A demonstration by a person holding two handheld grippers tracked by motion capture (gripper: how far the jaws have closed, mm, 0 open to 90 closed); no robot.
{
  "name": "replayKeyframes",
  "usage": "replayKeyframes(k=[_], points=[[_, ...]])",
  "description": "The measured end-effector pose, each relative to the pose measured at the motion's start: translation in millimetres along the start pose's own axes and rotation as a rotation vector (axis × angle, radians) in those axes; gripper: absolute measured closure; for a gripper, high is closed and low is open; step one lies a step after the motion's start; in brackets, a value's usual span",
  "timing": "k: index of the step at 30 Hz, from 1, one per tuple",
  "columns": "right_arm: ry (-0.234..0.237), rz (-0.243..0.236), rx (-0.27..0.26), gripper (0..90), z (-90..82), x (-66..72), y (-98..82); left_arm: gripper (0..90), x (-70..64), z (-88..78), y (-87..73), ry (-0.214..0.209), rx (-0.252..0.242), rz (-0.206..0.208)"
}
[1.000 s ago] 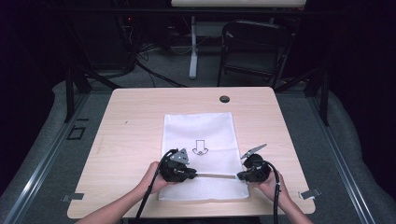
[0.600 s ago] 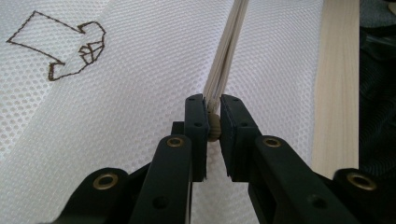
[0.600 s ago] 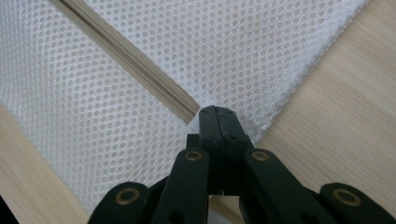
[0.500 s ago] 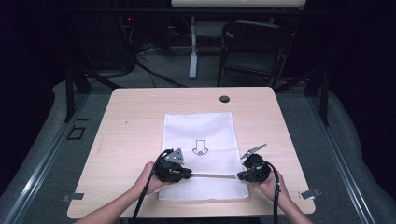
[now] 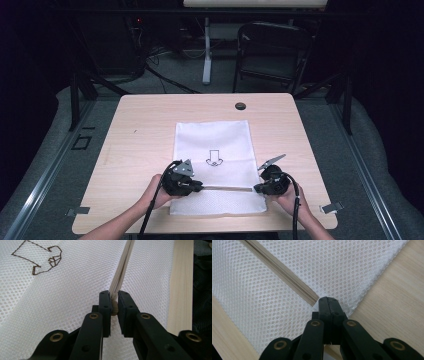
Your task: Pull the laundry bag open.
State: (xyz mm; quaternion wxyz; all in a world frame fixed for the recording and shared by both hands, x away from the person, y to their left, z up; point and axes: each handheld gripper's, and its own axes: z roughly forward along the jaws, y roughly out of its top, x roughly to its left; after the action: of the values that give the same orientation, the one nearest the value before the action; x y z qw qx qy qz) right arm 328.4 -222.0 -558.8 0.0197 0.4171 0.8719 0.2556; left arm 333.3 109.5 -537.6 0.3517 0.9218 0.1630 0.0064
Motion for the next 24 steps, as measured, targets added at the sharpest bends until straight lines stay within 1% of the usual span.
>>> replayKeyframes(k=[1, 2, 3, 4, 5, 6, 7, 8, 9, 10, 11, 12, 13, 14, 15, 16, 17, 18, 19, 20, 22, 24], points=[[0.002, 0.003, 0.001, 90.0, -0.2, 0.3, 0.0, 82.1, -1.0, -0.6, 0.0, 0.016, 0.002, -0.006], [0.005, -0.006, 0.008, 90.0, -0.8, 0.0, 0.4, 82.0, -1.3, -0.7, -0.2, 0.013, 0.005, -0.006], [0.004, -0.008, 0.009, 90.0, -0.8, 0.1, 0.5, 82.1, -1.4, 0.6, -1.3, 0.000, -0.006, -0.006], [-0.011, -0.018, 0.009, 90.0, -0.5, -0.2, 0.2, 82.0, -1.6, 0.7, -1.9, -0.001, -0.001, -0.004], [-0.010, -0.016, 0.008, 90.0, -0.4, -0.1, 0.3, 82.0, -1.9, 0.9, -2.3, -0.005, 0.003, -0.001], [-0.011, -0.028, 0.023, 90.0, -1.3, -1.0, 1.0, 82.1, -1.9, 0.4, -2.5, -0.001, 0.008, 0.001], [-0.011, -0.028, 0.024, 90.0, -1.4, -0.8, 1.0, 82.1, -2.0, -0.8, -2.9, 0.006, 0.008, -0.002], [-0.004, -0.023, 0.018, 90.0, -1.1, -0.9, 0.9, 82.1, -0.8, -1.5, -4.0, -0.001, 0.011, 0.000], [0.004, -0.004, -0.005, 90.0, 0.3, 0.2, 0.0, 82.0, 0.2, -2.2, -5.0, -0.006, 0.008, -0.007], [0.004, -0.005, -0.003, 90.0, 0.2, 0.2, 0.1, 82.1, 0.0, -2.1, -5.7, -0.006, -0.001, -0.011], [0.004, -0.017, 0.014, 90.0, -0.8, -0.6, 0.8, 82.0, -0.7, -2.2, -6.1, 0.000, -0.002, -0.014], [-0.002, -0.022, 0.022, 90.0, -1.2, -1.1, 1.0, 82.1, -0.8, -2.9, -6.4, -0.001, 0.003, -0.004], [-0.014, -0.027, 0.026, 90.0, -1.4, -0.9, 1.1, 82.1, -1.1, -3.1, -6.6, 0.004, 0.003, -0.010], [-0.013, -0.028, 0.029, 90.0, -1.6, -0.9, 1.4, 82.1, 0.5, -4.4, -7.1, 0.008, 0.012, -0.003], [-0.015, -0.026, 0.025, 90.0, -1.3, -0.5, 1.2, 82.1, 1.5, -5.1, -8.4, 0.004, 0.003, -0.019], [-0.021, -0.027, 0.027, 90.0, -1.4, -0.1, 1.1, 82.1, 1.2, -6.8, -9.0, 0.018, 0.010, -0.019], [-0.023, -0.030, 0.030, 90.0, -1.6, -0.1, 1.3, 82.1, 1.1, -6.6, -9.7, 0.004, 0.002, -0.021], [-0.023, -0.031, 0.032, 90.0, -1.8, 0.0, 1.3, 82.0, 0.4, -7.3, -10.0, 0.012, 0.013, -0.009], [-0.022, -0.031, 0.031, 90.0, -1.6, 0.3, 1.5, 82.0, -0.1, -6.9, -10.8, 0.008, 0.006, -0.014], [-0.019, -0.029, 0.027, 90.0, -1.3, 0.2, 1.6, 82.0, 0.3, -7.1, -11.6, 0.007, 0.007, -0.009], [-0.017, -0.035, 0.034, 90.0, -1.7, -1.0, 1.6, 82.0, 1.9, -7.9, -13.0, 0.010, 0.015, -0.020], [-0.016, -0.035, 0.034, 90.0, -1.8, -1.2, 1.6, 82.0, 2.4, -8.0, -14.1, -0.001, 0.012, -0.021]])
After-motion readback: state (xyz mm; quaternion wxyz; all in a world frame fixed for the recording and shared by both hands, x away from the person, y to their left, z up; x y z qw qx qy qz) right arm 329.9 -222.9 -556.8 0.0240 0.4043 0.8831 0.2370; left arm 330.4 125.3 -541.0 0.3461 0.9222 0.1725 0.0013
